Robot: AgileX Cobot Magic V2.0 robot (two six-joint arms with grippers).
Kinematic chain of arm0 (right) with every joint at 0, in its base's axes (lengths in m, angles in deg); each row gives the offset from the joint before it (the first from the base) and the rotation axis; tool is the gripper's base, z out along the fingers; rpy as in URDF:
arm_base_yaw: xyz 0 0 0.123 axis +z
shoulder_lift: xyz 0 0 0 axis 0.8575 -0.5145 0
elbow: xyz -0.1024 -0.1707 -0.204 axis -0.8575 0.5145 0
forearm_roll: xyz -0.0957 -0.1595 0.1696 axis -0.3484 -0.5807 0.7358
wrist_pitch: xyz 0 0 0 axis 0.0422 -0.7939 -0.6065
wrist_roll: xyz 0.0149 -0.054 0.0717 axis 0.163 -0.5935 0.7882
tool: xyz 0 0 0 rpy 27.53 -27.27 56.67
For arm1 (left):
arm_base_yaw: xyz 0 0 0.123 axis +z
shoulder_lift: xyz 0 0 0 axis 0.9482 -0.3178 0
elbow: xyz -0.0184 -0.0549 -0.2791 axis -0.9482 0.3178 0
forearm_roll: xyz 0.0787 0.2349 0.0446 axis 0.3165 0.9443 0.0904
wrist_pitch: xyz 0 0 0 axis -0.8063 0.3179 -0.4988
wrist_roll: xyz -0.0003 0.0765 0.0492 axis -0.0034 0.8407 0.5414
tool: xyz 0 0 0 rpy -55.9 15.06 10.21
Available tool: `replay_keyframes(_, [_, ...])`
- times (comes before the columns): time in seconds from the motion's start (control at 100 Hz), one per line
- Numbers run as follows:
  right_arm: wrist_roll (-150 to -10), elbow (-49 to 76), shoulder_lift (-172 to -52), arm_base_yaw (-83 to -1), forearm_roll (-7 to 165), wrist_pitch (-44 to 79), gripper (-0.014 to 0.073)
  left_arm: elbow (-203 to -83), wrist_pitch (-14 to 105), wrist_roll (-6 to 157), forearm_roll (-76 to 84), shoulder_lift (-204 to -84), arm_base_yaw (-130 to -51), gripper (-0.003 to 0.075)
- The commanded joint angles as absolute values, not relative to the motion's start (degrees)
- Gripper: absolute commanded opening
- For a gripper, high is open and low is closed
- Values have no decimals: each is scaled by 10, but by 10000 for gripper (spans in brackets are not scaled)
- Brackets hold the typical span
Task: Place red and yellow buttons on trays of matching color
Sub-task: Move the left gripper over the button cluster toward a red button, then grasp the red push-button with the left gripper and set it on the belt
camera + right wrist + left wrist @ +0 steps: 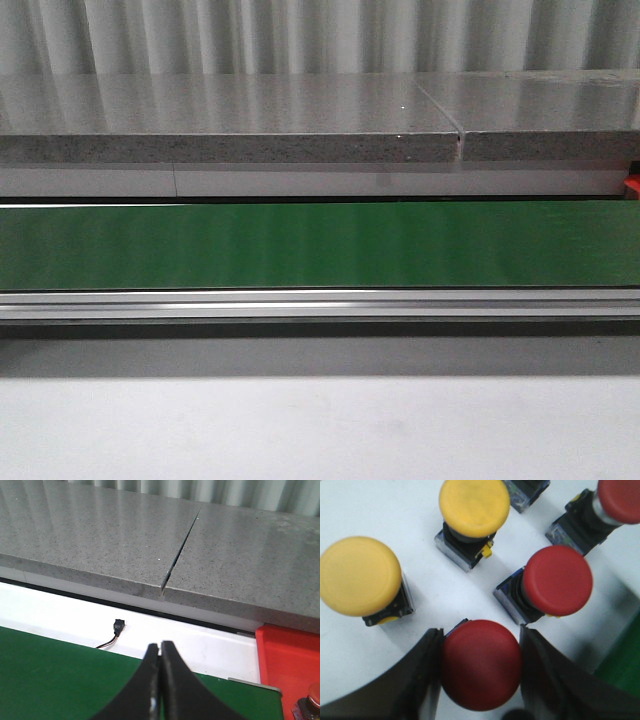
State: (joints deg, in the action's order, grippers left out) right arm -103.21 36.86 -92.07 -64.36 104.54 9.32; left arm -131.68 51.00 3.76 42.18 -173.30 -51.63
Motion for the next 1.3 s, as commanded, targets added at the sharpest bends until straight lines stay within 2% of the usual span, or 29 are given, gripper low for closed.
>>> replay_keyframes(0.0, [-1035,353,-920,-643,1054,126,-69,-1332,488,34,419,-1676,-515,-18])
replay_keyframes(0.2, [-1035,353,-920,-643,1054,126,-69,-1332,499,36,417,-1577,-530,-21])
replay_keyframes(0.38, [-1035,353,-920,-643,1054,126,-69,-1332,502,38,416,-1530,-584,-21])
replay_keyframes(0.72, [-1035,353,-920,-643,1054,126,-69,-1352,500,38,411,-1577,-690,-21])
replay_keyframes(1.06, [-1035,353,-920,-643,1054,126,-69,-1371,502,44,392,-1648,-700,-12])
replay_keyframes(1.11, [-1035,353,-920,-643,1054,126,-69,-1371,508,51,389,-1648,-700,22])
replay_keyframes(1.18, [-1035,353,-920,-643,1054,126,-69,-1371,515,58,389,-1648,-700,116])
replay_keyframes(1.29, [-1035,353,-920,-643,1054,126,-69,-1371,524,78,382,-1648,-700,376])
